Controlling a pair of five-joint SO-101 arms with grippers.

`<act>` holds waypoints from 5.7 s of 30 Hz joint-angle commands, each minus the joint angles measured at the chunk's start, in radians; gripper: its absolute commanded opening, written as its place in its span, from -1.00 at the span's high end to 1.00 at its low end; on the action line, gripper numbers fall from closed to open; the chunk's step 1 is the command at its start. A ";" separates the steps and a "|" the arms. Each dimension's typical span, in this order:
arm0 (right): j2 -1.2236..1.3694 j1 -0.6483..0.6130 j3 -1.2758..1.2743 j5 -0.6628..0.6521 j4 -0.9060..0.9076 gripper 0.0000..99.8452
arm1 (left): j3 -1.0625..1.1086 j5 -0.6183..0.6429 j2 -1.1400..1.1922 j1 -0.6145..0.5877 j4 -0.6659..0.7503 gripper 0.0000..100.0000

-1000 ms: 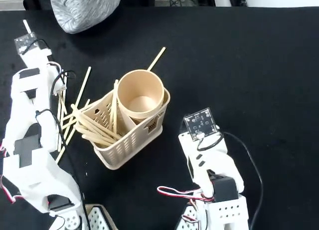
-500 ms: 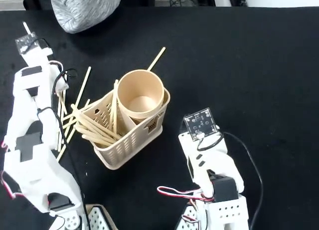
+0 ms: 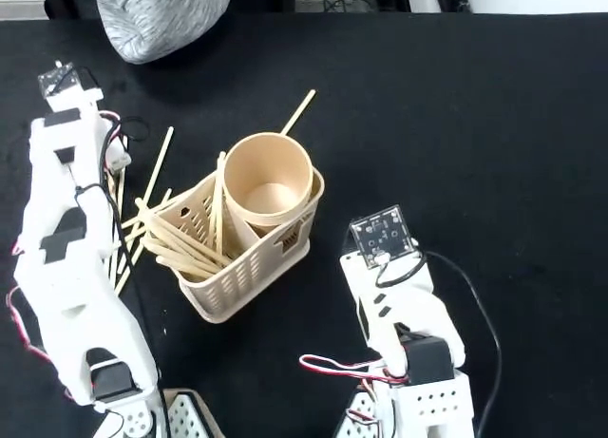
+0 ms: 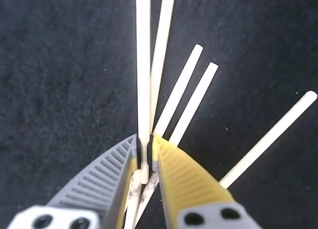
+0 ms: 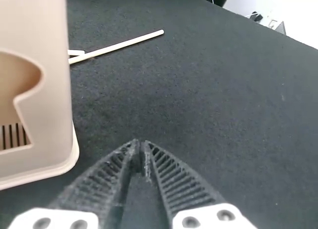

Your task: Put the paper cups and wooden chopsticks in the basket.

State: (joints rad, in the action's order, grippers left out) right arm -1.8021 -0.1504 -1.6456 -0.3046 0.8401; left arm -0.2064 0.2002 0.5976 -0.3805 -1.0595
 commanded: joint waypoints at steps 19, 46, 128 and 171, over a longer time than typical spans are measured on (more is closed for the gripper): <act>-0.091 0.014 0.033 0.005 -0.011 0.98 | -0.539 -0.166 0.319 -0.041 -0.471 0.73; -0.091 0.014 0.035 0.005 -0.011 0.98 | -0.943 -0.193 0.457 -0.054 -0.703 0.94; -0.091 0.014 0.033 0.003 -0.014 0.97 | 0.908 -0.107 -2.242 0.490 0.149 0.94; -0.091 0.014 0.024 0.003 -0.018 0.97 | 1.142 -0.044 -2.249 0.479 -0.011 0.65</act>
State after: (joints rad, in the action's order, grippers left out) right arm -1.8021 -0.1504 -1.6456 -0.3046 0.8401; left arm 1.0426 0.1573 -1.6594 0.1013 -1.0104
